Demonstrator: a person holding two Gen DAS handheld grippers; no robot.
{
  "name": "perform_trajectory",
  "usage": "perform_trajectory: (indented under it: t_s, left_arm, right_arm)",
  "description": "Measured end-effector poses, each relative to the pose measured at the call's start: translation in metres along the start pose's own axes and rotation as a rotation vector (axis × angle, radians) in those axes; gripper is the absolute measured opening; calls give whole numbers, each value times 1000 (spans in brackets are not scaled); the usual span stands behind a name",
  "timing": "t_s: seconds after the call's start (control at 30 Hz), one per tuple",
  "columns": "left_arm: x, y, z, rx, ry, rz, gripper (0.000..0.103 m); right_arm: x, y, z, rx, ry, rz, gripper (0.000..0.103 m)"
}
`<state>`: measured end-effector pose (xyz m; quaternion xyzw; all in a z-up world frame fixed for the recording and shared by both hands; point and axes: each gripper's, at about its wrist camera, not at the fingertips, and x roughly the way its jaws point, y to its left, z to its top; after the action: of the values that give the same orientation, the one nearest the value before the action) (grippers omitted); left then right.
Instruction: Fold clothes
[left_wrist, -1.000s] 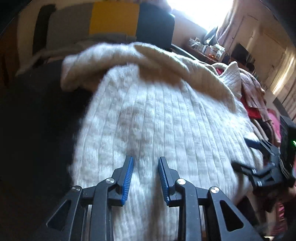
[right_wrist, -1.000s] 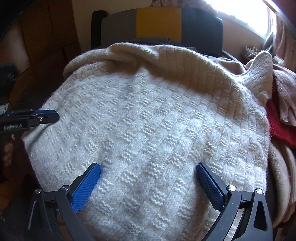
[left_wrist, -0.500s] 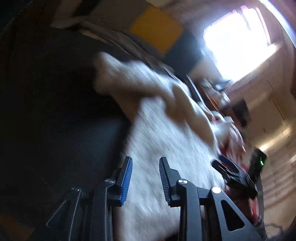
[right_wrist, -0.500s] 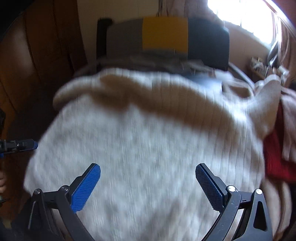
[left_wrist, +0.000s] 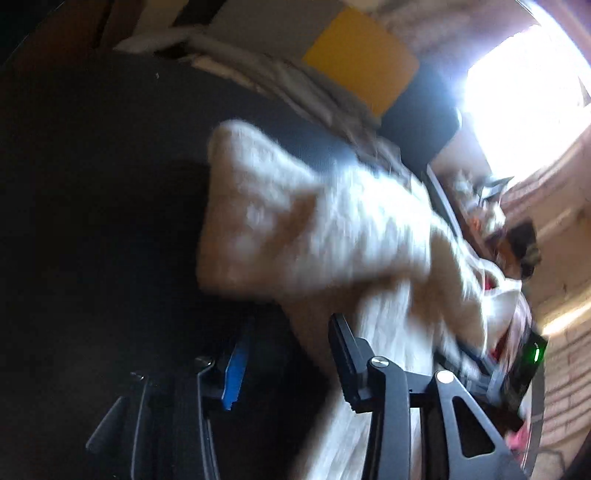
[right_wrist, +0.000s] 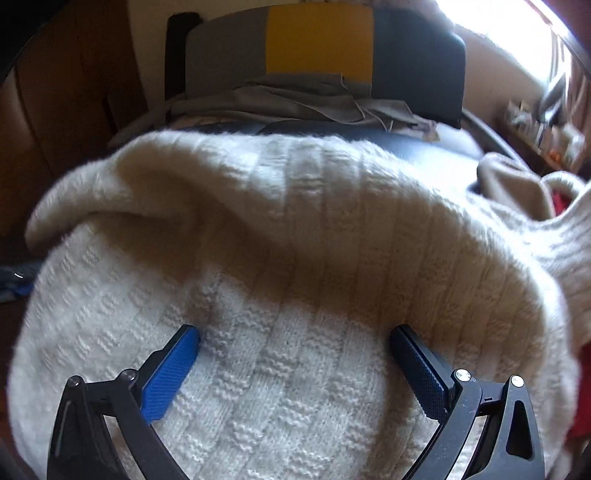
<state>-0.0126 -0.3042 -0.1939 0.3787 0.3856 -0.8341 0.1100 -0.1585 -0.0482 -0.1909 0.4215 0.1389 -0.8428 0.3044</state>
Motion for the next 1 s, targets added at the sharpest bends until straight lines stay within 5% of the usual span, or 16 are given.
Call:
perform_trajectory:
  t_s: [0.3,0.47,0.67,0.8,1.0]
  left_arm:
    - [21,1,23,-122,32,-12,45]
    - [31,-28,23,-4,41,125,28]
    - [27,-9,25,-111,55,61,12]
    - [17,1,36,-91,29,115,7]
    - [29,0,44,-127,80,41,22]
  right_arm:
    - [-2,-3,-6,18,-38,26,103]
    - [-2,-2,-7,17,-42,29,103]
    - [-1,-4,-7,18,-44,37,103]
    - [0,-5,-6,18,-45,40,103]
    - [1,-4,-6,9,-42,30,103]
